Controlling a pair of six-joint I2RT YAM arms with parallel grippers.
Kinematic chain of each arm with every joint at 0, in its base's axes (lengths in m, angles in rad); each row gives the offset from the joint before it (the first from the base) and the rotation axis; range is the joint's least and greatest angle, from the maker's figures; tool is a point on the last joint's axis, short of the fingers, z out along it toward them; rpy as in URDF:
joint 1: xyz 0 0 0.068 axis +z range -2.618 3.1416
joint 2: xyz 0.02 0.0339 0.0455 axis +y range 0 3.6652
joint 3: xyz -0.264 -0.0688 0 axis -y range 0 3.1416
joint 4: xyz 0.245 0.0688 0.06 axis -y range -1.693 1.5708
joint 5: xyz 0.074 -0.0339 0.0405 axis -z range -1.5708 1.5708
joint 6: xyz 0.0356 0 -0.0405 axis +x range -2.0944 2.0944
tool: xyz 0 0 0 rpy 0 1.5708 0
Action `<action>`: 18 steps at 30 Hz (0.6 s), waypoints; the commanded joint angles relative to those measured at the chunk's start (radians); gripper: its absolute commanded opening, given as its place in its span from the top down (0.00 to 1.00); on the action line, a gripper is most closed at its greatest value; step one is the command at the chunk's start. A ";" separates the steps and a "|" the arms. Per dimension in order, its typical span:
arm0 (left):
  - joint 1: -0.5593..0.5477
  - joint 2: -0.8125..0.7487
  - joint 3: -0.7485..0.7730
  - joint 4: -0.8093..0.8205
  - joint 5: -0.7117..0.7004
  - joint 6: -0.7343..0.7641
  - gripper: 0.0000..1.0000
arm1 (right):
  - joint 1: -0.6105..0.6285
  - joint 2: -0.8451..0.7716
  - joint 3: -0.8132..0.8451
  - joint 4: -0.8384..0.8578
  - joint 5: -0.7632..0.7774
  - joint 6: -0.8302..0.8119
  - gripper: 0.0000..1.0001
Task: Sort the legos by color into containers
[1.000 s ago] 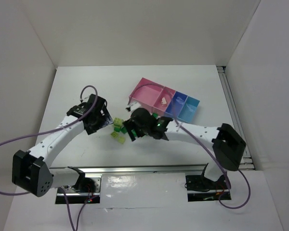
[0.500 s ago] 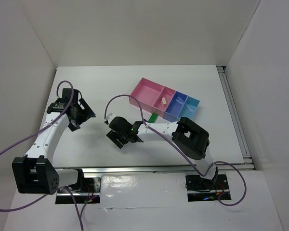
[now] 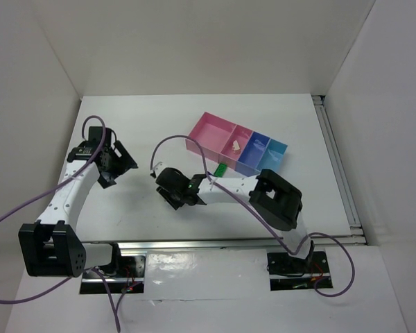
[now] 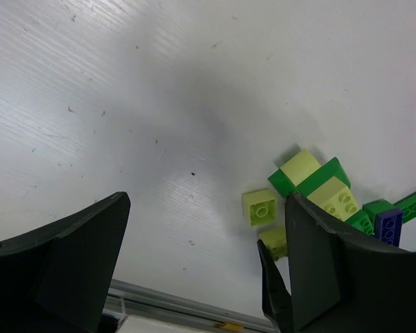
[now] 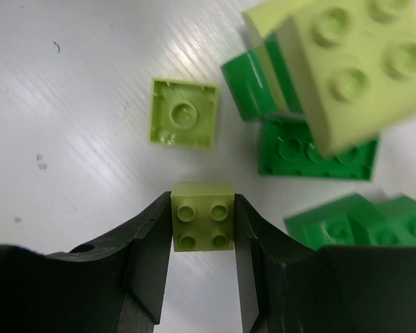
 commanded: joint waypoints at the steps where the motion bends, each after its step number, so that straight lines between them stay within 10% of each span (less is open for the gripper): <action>1: 0.007 0.002 0.040 0.022 0.013 0.014 0.06 | 0.010 -0.169 -0.022 -0.028 0.076 0.045 0.71; 9: -0.061 -0.017 0.057 0.094 0.027 0.014 0.07 | -0.205 -0.470 -0.204 -0.169 0.340 0.320 0.71; 18: -0.310 0.021 0.241 0.142 -0.030 0.190 0.08 | -0.631 -0.576 -0.284 -0.160 0.277 0.420 0.70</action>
